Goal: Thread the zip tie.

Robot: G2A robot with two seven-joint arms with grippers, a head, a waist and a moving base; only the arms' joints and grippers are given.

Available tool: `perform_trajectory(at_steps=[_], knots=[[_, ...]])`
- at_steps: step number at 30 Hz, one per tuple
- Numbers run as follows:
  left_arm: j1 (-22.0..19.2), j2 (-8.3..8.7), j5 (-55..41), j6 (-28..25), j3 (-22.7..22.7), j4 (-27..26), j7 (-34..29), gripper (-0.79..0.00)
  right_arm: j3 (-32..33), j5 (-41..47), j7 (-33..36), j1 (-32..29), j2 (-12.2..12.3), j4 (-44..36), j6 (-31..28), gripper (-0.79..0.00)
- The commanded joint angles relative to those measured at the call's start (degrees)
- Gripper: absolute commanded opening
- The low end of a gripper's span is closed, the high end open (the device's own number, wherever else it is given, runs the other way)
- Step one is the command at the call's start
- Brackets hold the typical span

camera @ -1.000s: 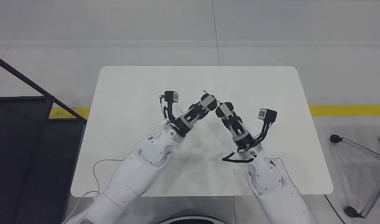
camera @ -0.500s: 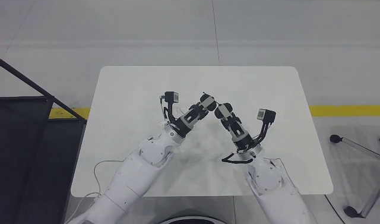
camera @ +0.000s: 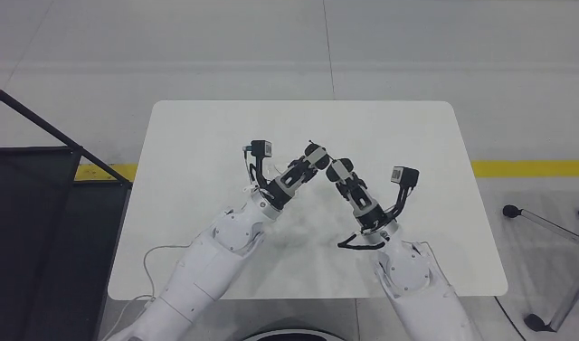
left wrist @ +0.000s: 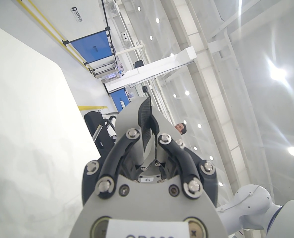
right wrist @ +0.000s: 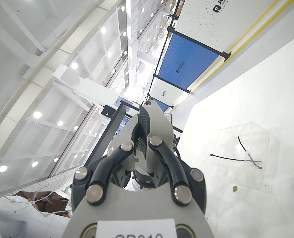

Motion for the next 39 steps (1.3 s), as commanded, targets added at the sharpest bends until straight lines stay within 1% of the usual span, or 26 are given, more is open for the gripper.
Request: perform_trajectory(at_steps=[1, 5, 7, 9, 11, 15, 17, 21, 24, 34, 39], knots=[[-0.02, 0.02, 1.15, -0.08, -0.64, 0.01, 0.56, -0.785, 0.26, 0.1, 0.24, 0.08, -0.01, -0.04, 0.25, 0.0], [1.09, 0.6, 4.51, 0.59, -3.52, -1.41, 1.62, -0.785, 1.45, -0.5, 2.86, 0.65, 0.24, -0.58, 1.0, 0.0], [2.54, 1.26, 6.5, 1.25, -6.21, -2.99, 2.06, -0.785, 2.07, -1.28, 6.48, 1.36, 0.53, -1.01, 1.79, 0.0], [4.87, 2.01, 8.16, 2.06, -9.29, -5.46, 2.51, -0.785, 2.64, -2.43, 10.94, 2.32, 0.89, -1.4, 3.03, 0.0], [7.95, 2.82, 9.78, 2.76, -12.86, -8.67, 3.18, -0.785, 2.76, -3.54, 15.23, 3.5, 1.17, -1.63, 4.3, 0.0], [15.37, 4.34, 12.52, 4.74, -20.04, -15.56, 3.59, -0.785, 1.65, -6.48, 22.79, 6.9, 1.45, -0.96, 7.49, 0.0], [19.27, 4.93, 13.08, 5.69, -23.29, -18.68, 3.66, -0.785, 0.72, -7.81, 25.24, 8.76, 1.43, -0.19, 9.53, 0.0], [26.12, 5.74, 13.37, 6.7, -28.75, -23.12, 4.36, -0.785, -0.97, -9.83, 28.0, 11.91, 1.28, 0.62, 12.37, 0.0], [29.69, 5.95, 13.07, 6.8, -31.07, -25.29, 5.89, -0.785, -1.22, -10.95, 27.97, 12.63, 1.26, 0.66, 13.12, 0.0], [29.69, 5.95, 13.07, 6.8, -31.07, -25.29, 5.89, -0.785, -1.37, -10.99, 27.97, 12.55, 1.25, 0.51, 13.02, 0.0], [28.75, 5.85, 13.61, 9.39, -30.13, -24.78, 5.57, -0.785, -3.79, -15.56, 27.14, 13.43, 1.04, -0.99, 12.61, 0.0]])
